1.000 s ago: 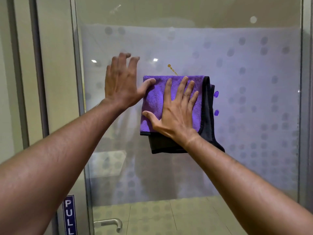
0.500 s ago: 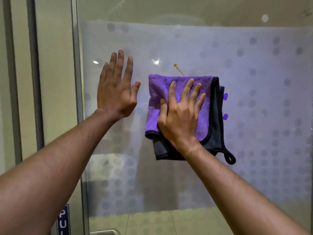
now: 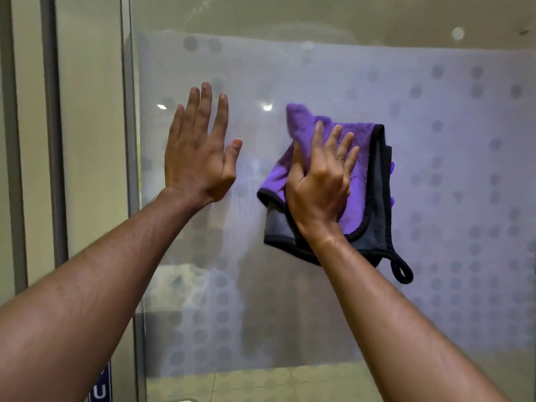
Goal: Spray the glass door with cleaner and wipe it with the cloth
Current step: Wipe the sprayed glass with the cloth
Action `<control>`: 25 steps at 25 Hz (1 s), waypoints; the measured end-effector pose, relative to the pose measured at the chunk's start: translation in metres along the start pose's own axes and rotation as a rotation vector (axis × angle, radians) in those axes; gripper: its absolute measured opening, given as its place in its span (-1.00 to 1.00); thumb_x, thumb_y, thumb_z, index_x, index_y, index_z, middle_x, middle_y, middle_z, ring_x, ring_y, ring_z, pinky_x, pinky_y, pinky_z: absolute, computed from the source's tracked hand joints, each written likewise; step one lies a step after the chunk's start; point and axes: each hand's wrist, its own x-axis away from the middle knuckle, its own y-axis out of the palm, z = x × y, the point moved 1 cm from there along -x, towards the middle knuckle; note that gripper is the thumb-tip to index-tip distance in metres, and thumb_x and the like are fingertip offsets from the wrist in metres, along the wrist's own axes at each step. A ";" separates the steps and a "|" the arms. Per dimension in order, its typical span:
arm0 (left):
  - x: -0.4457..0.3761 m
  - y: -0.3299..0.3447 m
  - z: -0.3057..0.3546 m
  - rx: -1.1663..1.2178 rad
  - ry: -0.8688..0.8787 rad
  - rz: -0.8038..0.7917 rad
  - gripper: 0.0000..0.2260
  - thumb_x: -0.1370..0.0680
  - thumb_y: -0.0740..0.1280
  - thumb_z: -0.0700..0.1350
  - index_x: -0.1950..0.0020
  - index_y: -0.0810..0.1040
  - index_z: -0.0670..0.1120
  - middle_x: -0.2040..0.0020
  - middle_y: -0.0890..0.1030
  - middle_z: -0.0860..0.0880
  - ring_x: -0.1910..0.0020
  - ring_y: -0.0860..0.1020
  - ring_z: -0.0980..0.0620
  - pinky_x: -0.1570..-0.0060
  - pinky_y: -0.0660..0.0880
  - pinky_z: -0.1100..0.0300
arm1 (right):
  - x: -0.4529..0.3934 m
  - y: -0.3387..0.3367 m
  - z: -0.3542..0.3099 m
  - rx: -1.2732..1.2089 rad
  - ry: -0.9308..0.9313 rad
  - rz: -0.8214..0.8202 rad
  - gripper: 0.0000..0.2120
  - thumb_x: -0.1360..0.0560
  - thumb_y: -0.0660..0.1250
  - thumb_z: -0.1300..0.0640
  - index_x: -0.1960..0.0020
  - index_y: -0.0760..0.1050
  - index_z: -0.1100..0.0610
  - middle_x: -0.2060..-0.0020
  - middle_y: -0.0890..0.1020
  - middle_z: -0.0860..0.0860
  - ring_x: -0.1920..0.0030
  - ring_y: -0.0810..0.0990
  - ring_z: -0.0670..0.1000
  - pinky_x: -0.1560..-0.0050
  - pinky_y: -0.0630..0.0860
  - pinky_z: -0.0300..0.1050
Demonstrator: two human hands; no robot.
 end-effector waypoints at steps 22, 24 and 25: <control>0.011 0.000 0.018 0.013 -0.043 -0.028 -0.35 -0.59 0.00 0.14 -0.60 -0.08 -0.10 -0.61 -0.10 -0.19 -0.59 -0.13 -0.12 -0.55 -0.15 -0.02 | -0.034 -0.008 0.001 -0.223 -0.157 -0.135 -0.65 -0.56 0.28 0.29 -0.33 0.52 0.28 -0.39 0.46 0.26 -0.46 0.36 0.25 -0.54 0.14 0.14; 0.011 -0.001 0.017 0.015 -0.039 -0.034 -0.35 -0.59 0.01 0.14 -0.60 -0.08 -0.09 -0.61 -0.10 -0.20 -0.59 -0.12 -0.12 -0.54 -0.15 -0.01 | -0.021 -0.017 0.017 -0.198 -0.362 -0.213 -0.69 -0.54 0.31 0.33 -0.28 0.57 0.30 -0.34 0.52 0.25 -0.41 0.44 0.27 -0.49 0.25 0.19; 0.012 -0.002 0.017 0.019 -0.037 -0.035 -0.35 -0.59 0.01 0.14 -0.61 -0.08 -0.09 -0.61 -0.09 -0.20 -0.59 -0.12 -0.12 -0.54 -0.15 -0.01 | -0.011 -0.024 0.030 -0.184 -0.440 -0.239 -0.70 -0.53 0.31 0.35 -0.25 0.59 0.30 -0.32 0.54 0.24 -0.38 0.46 0.27 -0.46 0.30 0.22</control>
